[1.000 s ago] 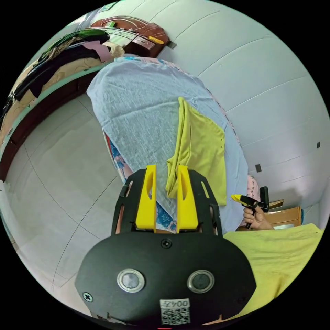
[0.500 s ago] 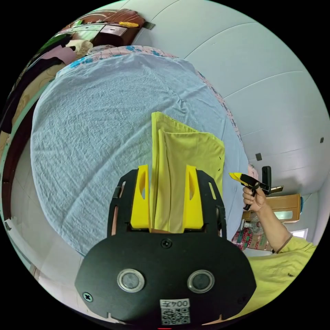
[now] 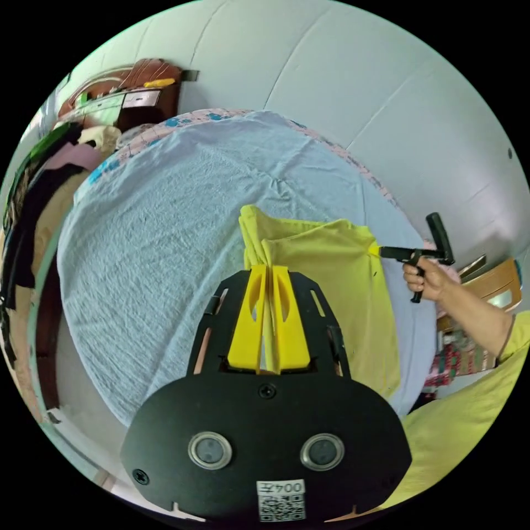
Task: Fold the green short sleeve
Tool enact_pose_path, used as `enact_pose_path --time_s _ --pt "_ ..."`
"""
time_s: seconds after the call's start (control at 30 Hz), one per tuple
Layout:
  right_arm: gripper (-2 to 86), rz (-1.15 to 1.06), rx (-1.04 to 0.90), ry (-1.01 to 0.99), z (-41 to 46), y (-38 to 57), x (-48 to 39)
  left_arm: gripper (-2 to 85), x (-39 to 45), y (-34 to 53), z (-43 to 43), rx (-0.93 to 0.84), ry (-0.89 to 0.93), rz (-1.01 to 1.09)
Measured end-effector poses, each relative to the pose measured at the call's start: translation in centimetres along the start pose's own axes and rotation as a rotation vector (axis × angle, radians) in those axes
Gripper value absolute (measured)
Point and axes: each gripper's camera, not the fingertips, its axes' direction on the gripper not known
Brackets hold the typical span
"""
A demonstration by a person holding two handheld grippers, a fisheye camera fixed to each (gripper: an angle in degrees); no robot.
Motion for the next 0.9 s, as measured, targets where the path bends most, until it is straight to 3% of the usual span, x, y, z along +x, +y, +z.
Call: enact_pose_path --time_s 0.13,0.4,0.67,0.9 --pt "4.5 0.018 0.009 -0.008 0.4 0.7 0.7 5.0 0.5 0.1 1.7 -0.081 -0.097 0.004" --pt "8.1 0.048 -0.037 -0.144 -3.9 6.9 0.8 8.6 -0.8 2.6 -4.3 0.022 0.059 -0.167" --pt "11.0 0.104 -0.214 -0.461 -2.2 22.4 1.5 9.9 -0.9 18.3 -7.5 -0.009 0.257 -0.263" --pt "10.6 0.163 -0.24 -0.502 -0.9 26.2 2.5 10.7 0.3 24.5 -6.0 -0.057 0.295 -0.319"
